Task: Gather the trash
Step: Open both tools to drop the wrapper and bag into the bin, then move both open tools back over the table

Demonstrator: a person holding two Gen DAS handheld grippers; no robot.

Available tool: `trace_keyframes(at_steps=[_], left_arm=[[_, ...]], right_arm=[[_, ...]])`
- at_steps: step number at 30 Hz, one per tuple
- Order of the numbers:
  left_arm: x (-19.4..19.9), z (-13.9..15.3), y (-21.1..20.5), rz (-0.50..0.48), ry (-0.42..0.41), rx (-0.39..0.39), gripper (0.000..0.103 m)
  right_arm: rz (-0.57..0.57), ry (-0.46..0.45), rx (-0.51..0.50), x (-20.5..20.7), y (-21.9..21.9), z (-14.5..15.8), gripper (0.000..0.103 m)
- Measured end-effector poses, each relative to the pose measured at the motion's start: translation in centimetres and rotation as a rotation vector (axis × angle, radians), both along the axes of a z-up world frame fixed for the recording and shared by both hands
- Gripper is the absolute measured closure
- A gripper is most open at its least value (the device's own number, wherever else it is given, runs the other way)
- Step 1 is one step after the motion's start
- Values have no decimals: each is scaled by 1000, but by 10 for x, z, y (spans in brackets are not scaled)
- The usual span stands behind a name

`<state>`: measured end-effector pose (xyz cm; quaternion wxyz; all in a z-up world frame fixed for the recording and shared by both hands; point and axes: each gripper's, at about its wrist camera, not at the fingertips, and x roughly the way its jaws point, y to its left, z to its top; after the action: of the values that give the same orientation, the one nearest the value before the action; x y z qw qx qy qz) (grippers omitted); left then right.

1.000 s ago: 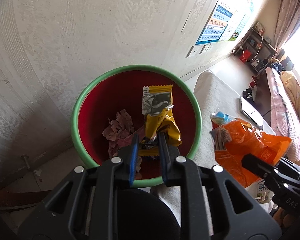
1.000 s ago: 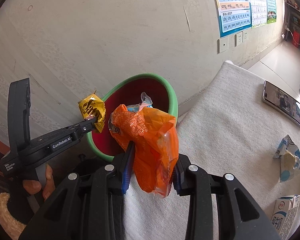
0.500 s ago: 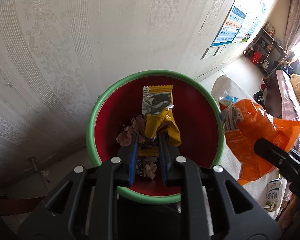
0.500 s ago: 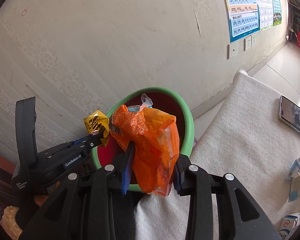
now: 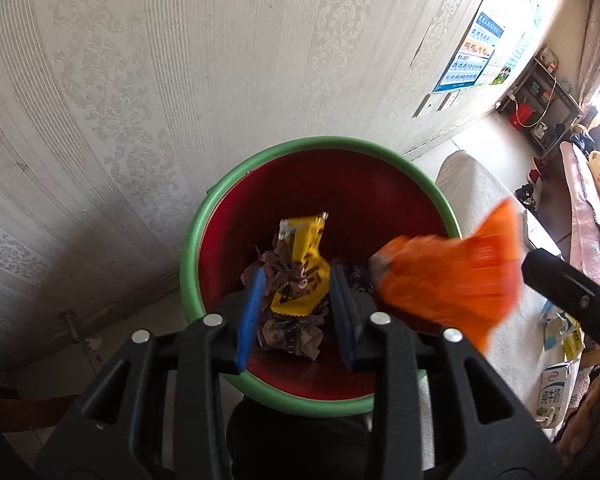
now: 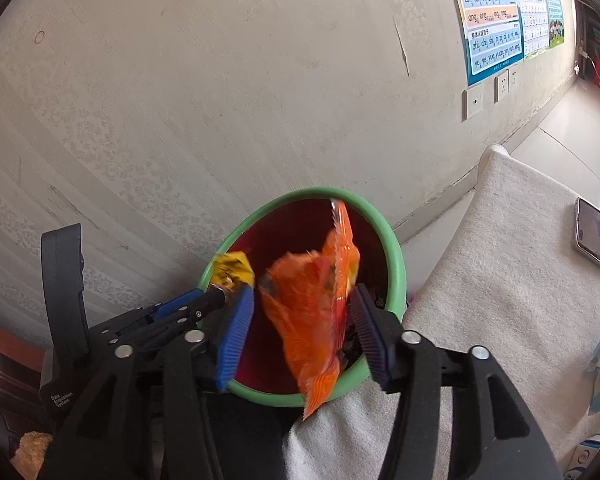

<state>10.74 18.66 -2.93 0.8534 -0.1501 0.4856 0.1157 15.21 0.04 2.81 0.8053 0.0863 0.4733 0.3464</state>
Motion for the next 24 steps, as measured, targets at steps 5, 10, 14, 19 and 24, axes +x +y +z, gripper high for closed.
trace_keyframes(at_steps=[5,10,14,19,24], left_arm=[[-6,4,-7,1,-10,-3,63],[-13,13,-38,-59,-42,-2,56],[-18,11,-76,-137,-30,-37,50],[-29,2,-139,-314,7,-51,49],[-55,-6,-218,-595,48,-94,45]], right_arm=[[-12,-31,-3,-10,-17,9,45],[-33,-105,-24,-34,-57,18,44],[-80,-134,-91,-51,-110,13,39],[-223,-79,-205,-60,-196,-11,33],[-321,16,-239,-79,-263,-34,33]])
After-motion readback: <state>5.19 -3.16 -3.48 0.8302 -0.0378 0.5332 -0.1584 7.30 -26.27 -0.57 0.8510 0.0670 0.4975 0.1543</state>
